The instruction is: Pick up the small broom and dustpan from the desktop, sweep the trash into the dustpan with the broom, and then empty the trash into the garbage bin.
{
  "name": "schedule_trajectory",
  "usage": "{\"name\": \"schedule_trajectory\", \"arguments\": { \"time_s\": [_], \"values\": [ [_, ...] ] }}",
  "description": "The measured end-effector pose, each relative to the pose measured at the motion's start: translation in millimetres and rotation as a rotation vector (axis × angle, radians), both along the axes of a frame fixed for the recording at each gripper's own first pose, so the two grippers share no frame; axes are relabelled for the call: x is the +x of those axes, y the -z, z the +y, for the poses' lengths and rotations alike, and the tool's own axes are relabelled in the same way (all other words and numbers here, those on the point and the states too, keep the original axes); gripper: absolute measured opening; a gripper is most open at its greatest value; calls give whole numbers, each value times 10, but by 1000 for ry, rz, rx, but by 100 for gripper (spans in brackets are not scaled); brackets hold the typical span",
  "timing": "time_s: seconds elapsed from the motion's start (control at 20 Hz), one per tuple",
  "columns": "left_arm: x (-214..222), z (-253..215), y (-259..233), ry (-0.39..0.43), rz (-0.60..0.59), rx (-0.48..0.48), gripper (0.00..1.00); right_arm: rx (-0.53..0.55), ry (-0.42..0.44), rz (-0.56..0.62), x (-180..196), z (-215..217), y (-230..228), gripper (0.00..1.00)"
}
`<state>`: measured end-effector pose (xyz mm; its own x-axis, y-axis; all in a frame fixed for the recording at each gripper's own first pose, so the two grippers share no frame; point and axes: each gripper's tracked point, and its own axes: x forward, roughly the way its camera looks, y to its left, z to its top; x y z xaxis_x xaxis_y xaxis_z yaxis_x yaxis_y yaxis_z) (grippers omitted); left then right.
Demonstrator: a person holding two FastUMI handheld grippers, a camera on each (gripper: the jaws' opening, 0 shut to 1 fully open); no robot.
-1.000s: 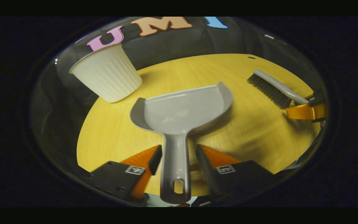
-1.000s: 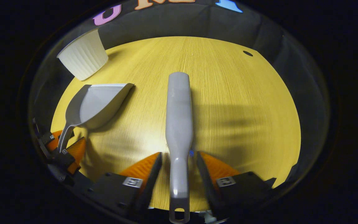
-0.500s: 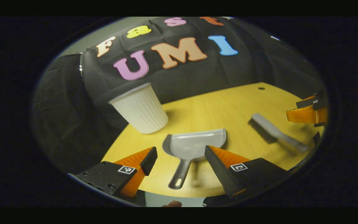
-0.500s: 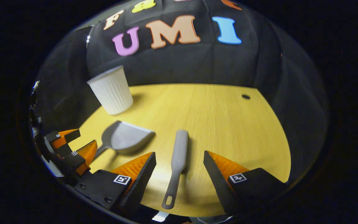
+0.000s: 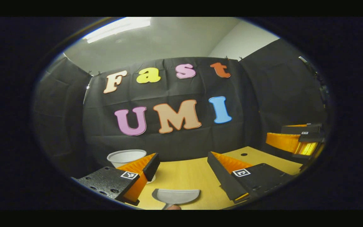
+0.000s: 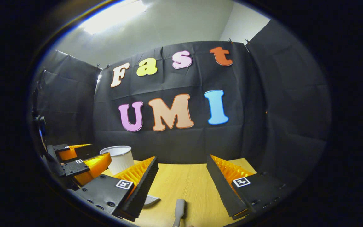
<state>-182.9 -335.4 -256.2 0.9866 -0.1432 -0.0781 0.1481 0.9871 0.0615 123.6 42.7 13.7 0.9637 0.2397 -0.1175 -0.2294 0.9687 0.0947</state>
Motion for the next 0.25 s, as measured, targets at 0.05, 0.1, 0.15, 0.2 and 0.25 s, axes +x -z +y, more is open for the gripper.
{"name": "schedule_trajectory", "arguments": {
  "time_s": [0.05, 0.1, 0.15, 0.2, 0.25],
  "values": [
    [99, -20, -38, 16, -19, -8, 93, -8, 15, -24, -16, -9, -22, 99],
    [120, -48, -68, 41, -30, -24, 93, -16, 28, -41, -34, 26, -52, 98],
    [134, -87, -97, 61, -38, -39, 93, -16, 34, -54, -42, 55, -70, 99],
    [150, -109, -110, 75, -43, -48, 93, -14, 37, -63, -33, 53, -71, 98],
    [144, -105, -108, 78, -44, -55, 93, -18, 42, -66, -25, 42, -73, 98]
  ]
}}
